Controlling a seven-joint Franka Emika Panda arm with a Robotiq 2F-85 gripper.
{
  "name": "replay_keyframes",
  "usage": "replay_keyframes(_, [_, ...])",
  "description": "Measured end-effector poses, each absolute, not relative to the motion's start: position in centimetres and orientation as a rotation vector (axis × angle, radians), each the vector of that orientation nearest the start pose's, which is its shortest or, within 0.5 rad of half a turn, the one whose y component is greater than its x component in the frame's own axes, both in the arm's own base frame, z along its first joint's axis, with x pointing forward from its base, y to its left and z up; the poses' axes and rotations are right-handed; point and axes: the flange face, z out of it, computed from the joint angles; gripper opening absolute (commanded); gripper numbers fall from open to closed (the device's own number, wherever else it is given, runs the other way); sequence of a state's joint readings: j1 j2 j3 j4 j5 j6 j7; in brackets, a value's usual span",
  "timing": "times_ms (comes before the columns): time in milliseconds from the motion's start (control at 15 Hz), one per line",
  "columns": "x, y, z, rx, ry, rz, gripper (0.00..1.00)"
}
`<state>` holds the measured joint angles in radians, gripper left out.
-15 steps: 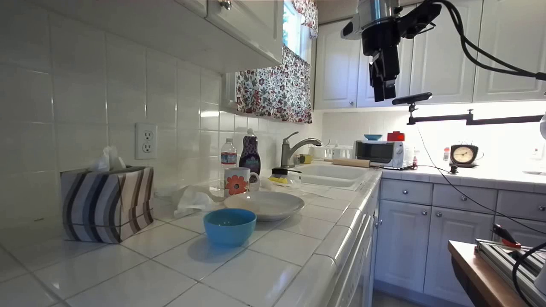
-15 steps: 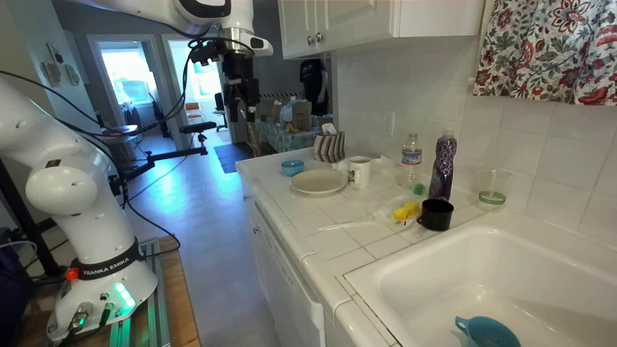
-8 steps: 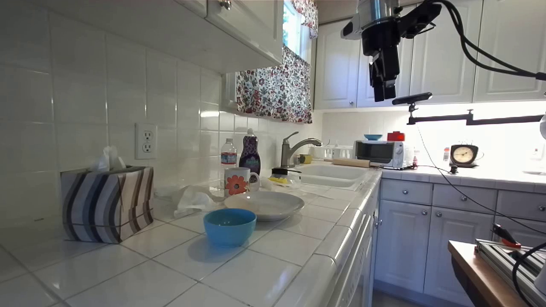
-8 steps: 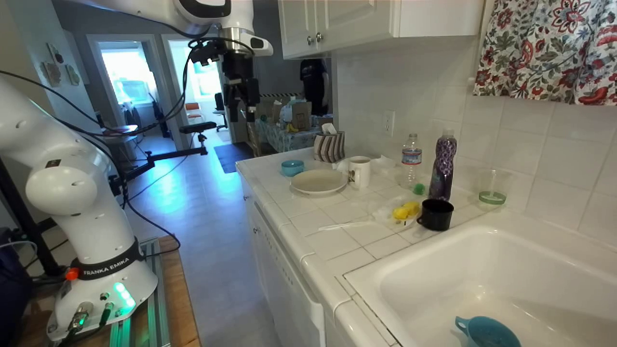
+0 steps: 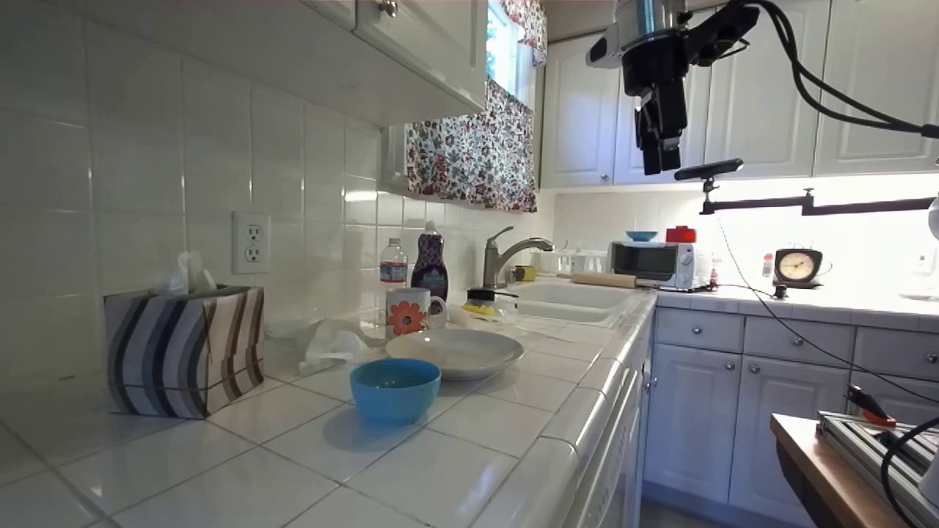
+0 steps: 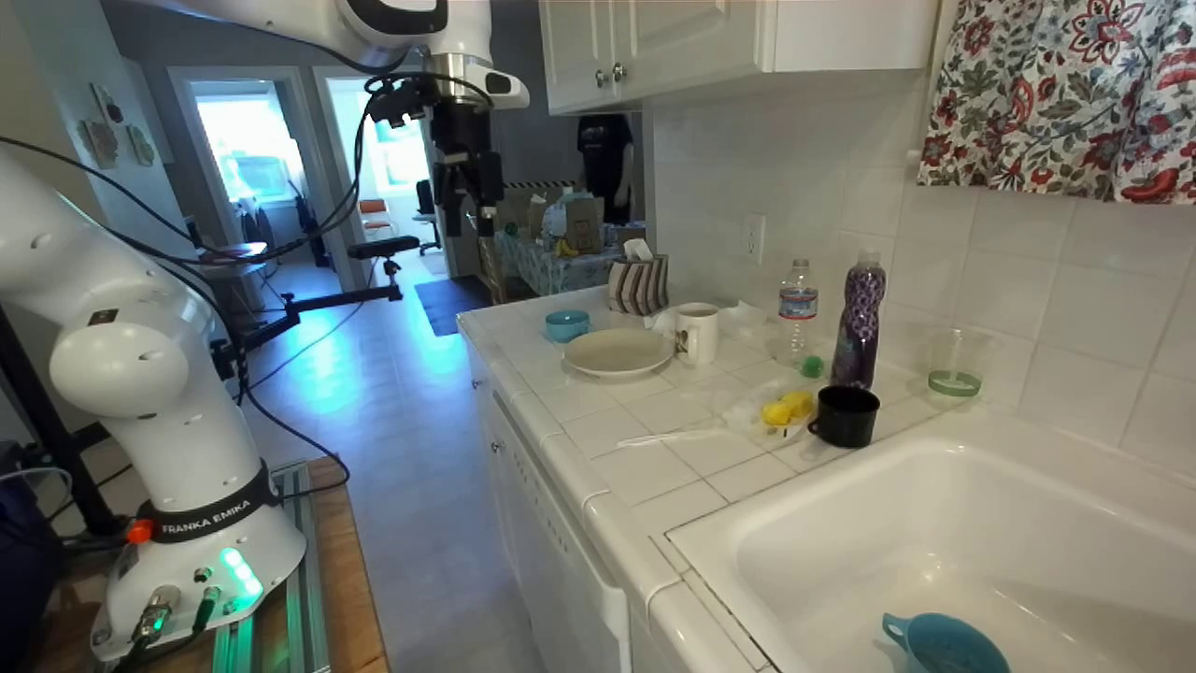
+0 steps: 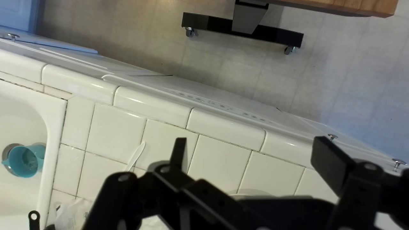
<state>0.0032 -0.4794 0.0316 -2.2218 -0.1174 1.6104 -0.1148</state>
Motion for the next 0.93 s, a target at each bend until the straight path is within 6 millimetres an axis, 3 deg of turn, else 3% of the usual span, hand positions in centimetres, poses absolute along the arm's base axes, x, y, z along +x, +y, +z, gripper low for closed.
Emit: replay_keyframes(933, [39.59, 0.06, 54.78, -3.244, -0.256, 0.217, 1.0])
